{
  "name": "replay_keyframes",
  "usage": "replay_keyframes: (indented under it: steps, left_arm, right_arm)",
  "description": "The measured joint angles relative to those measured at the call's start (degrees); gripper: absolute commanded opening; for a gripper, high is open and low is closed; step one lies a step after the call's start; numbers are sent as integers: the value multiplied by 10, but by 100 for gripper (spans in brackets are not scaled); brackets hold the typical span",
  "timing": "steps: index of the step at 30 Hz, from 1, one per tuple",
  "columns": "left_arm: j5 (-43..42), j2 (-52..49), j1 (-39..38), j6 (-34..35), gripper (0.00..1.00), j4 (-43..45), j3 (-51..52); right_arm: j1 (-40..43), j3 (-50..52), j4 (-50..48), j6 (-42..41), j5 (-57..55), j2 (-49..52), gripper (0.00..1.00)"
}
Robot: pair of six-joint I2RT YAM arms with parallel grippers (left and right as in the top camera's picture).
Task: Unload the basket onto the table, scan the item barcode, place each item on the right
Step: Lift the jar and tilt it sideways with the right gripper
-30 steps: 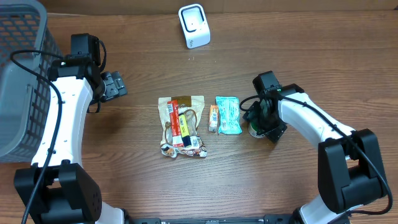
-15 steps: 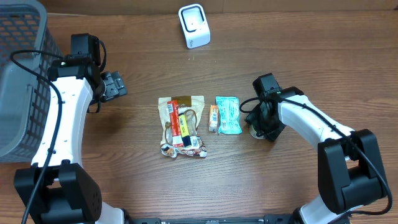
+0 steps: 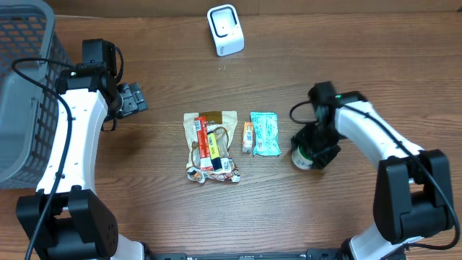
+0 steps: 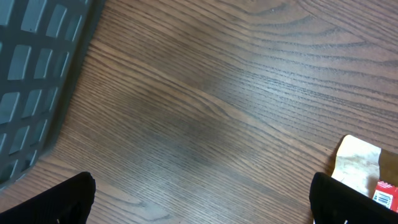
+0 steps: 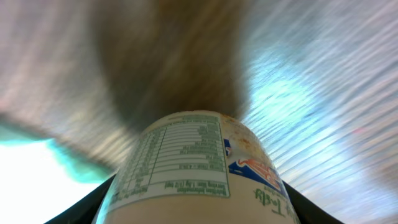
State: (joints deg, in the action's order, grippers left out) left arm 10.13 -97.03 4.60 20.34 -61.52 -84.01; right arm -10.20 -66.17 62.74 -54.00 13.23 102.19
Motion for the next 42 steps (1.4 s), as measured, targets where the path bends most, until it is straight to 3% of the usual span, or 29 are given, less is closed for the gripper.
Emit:
replay_keyframes:
  steps: [8, 25, 27, 42]
  left_arm:
    - [0, 0, 0, 0, 100, 0, 0]
    - [0, 0, 0, 0, 100, 0, 0]
    - [0, 0, 0, 0, 100, 0, 0]
    - [0, 0, 0, 0, 100, 0, 0]
  right_arm:
    - [15, -12, -7, 0, 196, 0, 14]
    - [15, -12, -1, 0, 443, 0, 7]
    - [15, -12, -2, 0, 462, 0, 4]
    - [15, -12, -1, -13, 496, 0, 4]
